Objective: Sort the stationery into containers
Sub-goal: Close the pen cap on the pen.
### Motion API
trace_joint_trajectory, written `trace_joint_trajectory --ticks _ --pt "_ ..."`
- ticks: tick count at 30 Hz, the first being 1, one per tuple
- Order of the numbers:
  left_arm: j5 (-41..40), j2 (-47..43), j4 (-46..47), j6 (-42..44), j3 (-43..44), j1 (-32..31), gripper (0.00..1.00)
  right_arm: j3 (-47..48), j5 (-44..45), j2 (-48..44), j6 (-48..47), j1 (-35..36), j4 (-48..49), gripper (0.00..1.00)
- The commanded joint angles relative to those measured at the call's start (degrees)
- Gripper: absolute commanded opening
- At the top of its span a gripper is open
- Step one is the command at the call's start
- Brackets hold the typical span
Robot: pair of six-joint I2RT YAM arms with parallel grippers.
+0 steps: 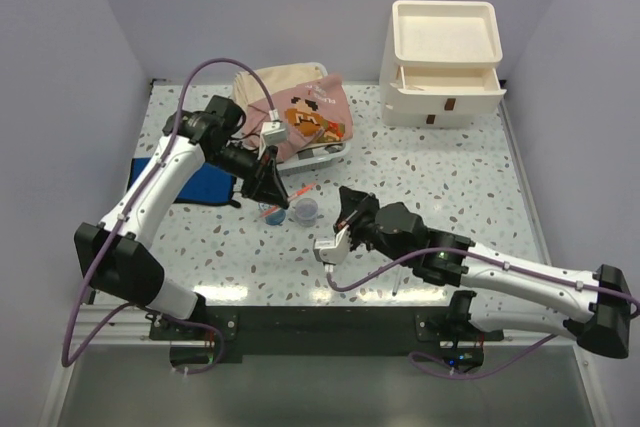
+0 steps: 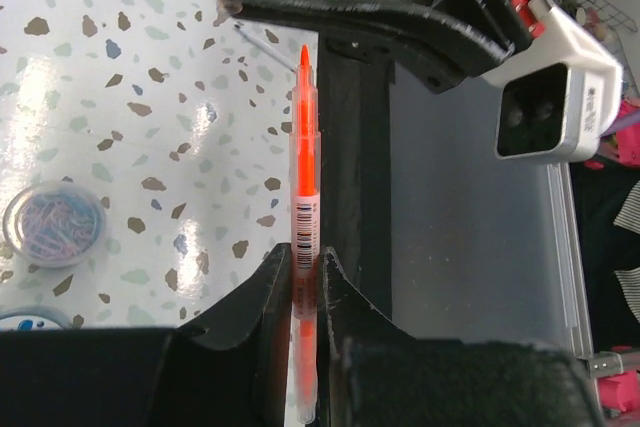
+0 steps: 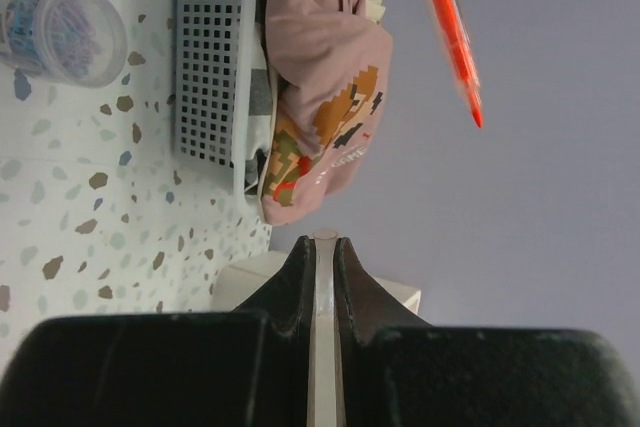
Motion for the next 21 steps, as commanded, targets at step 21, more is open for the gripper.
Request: trace_joint_trajectory --ticks 21 --pt "6.1 2.2 -0.2 -5.0 -2.5 -1.6 0.0 -1.4 -2.9 1.6 -14.0 0.0 12.2 0.0"
